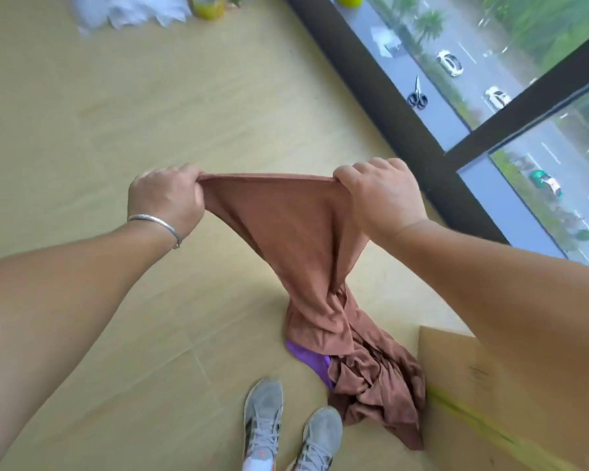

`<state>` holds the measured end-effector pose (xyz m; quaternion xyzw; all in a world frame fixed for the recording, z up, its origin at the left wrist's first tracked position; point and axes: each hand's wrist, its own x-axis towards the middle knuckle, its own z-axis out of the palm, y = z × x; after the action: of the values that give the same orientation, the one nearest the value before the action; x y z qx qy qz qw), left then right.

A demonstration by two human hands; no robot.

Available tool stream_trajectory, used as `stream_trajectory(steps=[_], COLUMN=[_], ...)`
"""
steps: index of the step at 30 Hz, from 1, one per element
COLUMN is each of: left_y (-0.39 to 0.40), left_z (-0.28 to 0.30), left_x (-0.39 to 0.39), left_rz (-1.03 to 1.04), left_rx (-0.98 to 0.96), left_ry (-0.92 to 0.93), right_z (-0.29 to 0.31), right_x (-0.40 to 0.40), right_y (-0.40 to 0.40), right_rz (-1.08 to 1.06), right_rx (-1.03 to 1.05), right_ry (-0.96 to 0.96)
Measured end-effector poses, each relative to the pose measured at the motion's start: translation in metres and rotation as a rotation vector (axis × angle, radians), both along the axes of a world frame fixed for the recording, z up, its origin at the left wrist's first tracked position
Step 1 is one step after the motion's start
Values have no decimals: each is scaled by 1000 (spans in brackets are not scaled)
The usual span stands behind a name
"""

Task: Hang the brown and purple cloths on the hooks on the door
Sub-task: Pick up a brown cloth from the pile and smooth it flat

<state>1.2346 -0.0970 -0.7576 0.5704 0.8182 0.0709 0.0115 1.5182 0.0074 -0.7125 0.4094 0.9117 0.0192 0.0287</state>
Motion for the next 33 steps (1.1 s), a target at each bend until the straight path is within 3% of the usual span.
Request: stream_trajectory(steps=[7, 12, 17, 23, 27, 33], left_y=[-14, -65, -142, -253, -335, -439], left_z=[138, 219, 257, 217, 146, 13], left_x=[-124, -200, -221, -188, -127, -20], left_rz=[130, 237, 308, 362, 378, 412], left_rx=[193, 171, 132, -66, -171, -484], left_ry=[145, 234, 272, 158, 79, -68], right_z=[114, 184, 205, 147, 80, -29], right_x=[-125, -209, -247, -227, -177, -85], right_y=[34, 21, -32, -108, -175, -263], right_rz=[20, 147, 271, 343, 381, 441], right_rx=[131, 200, 173, 114, 13, -131], right_ry=[92, 157, 124, 124, 58, -94])
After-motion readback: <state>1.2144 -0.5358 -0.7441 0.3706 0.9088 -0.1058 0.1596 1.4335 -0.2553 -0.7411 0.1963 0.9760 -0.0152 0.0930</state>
